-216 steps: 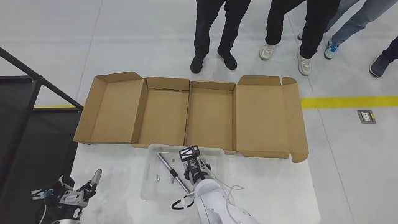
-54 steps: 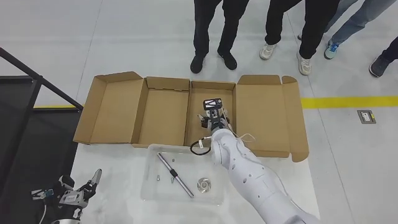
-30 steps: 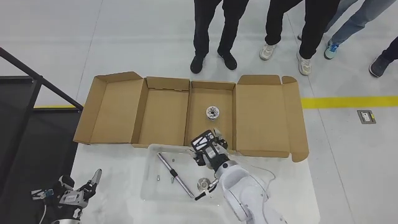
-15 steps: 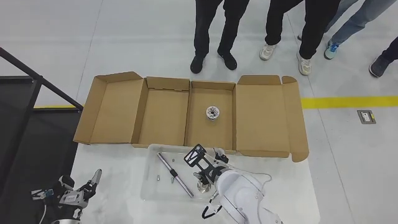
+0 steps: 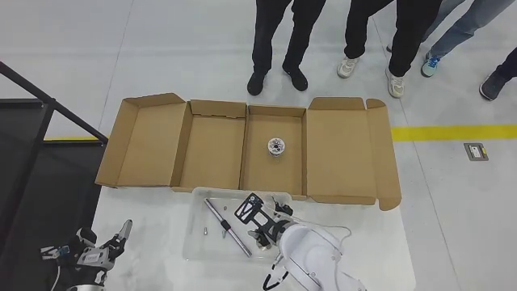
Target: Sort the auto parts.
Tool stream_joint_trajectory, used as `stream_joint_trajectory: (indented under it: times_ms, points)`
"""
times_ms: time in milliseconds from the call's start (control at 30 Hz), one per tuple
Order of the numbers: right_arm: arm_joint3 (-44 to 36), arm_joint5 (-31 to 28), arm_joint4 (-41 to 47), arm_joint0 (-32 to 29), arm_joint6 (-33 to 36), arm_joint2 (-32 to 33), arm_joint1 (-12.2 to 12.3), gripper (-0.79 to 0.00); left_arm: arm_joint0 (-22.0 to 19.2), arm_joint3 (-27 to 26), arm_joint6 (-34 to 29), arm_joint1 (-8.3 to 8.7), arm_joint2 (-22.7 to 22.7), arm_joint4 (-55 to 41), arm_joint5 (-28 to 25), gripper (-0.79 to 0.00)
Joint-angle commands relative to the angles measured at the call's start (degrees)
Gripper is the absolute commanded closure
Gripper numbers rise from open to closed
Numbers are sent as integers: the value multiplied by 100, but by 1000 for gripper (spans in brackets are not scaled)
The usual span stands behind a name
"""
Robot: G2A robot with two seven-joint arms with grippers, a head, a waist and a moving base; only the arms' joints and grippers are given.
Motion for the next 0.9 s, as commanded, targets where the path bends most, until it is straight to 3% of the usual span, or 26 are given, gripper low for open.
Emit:
stream_joint_trajectory:
  times_ms: [0, 267, 533, 867]
  points:
    - [-39, -76, 79, -5, 168, 6, 3, -785, 0, 0, 0, 0, 0, 0, 0, -785]
    - [287, -107, 4, 326, 1143, -364, -68, -742, 0, 0, 0, 0, 0, 0, 0, -785]
    - [883, 78, -21, 684, 1591, -674, -178, -585, 0, 0, 0, 0, 0, 0, 0, -785]
    - [1259, 151, 29, 859, 1695, -762, -247, -517, 0, 0, 0, 0, 0, 0, 0, -785]
